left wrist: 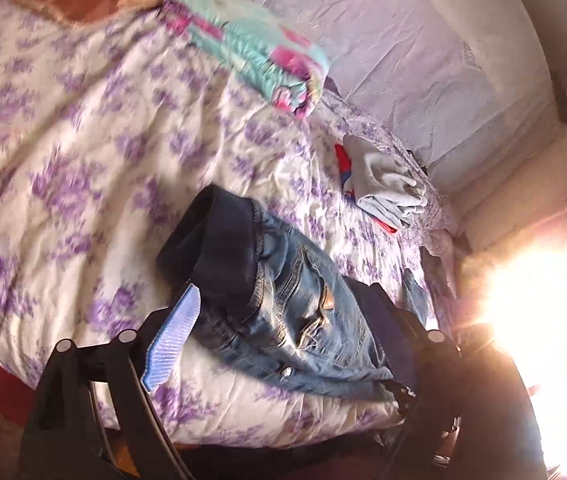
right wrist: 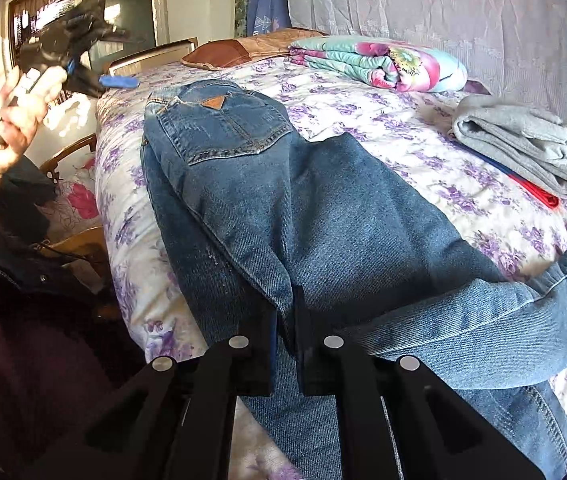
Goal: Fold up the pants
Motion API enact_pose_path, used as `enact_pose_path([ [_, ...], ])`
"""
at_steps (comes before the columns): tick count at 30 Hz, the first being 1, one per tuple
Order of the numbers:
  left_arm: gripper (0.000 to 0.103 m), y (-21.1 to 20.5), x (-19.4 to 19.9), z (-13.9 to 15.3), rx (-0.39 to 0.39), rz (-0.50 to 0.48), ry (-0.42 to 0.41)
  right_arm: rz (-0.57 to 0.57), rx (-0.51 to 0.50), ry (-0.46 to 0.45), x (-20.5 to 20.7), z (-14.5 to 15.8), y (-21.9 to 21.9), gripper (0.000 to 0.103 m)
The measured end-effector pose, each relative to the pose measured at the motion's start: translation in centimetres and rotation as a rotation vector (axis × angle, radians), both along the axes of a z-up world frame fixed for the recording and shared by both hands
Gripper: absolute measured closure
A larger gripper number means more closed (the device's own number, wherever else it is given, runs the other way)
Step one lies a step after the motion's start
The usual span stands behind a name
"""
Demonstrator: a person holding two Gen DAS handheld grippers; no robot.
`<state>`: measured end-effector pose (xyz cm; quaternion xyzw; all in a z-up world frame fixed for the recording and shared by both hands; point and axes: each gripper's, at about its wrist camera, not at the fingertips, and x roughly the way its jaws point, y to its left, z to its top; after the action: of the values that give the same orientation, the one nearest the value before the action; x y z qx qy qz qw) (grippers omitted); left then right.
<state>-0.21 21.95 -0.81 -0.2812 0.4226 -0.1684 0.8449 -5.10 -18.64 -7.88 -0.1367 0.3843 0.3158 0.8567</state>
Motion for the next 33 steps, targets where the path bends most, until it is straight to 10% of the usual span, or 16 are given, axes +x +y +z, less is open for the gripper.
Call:
enact_pose_path([
  [7,0.020,-2.6,3.8,-3.8,0.092,0.036,0.145,-0.025,0.049,-0.009,0.4,0.9,-0.1,0.095],
  [12,0.070,-1.1,4.5,-1.7,0.090,0.125,0.069,0.014,0.104,-0.042,0.1,3.5,0.1,0.095],
  [21,0.068,0.4,0.7,-3.5,0.216,0.180,0.119,0.042,0.058,0.015,-1.2,-0.7,1.6,0.091],
  [26,0.049,-2.3,-2.5,3.1,0.331,0.167,-0.096,-0.095,0.081,-0.111,-2.2,3.8,-0.3,0.024],
  [30,0.039,-9.0,-1.6,5.8,0.401,0.025,-0.221,-0.466,0.110,-0.212,0.0,9.1,-6.2,0.003],
  [33,0.039,-13.7,1.2,2.9,0.429,-0.085,-0.192,-0.664,0.029,-0.101,5.1,8.9,-9.2,0.003],
])
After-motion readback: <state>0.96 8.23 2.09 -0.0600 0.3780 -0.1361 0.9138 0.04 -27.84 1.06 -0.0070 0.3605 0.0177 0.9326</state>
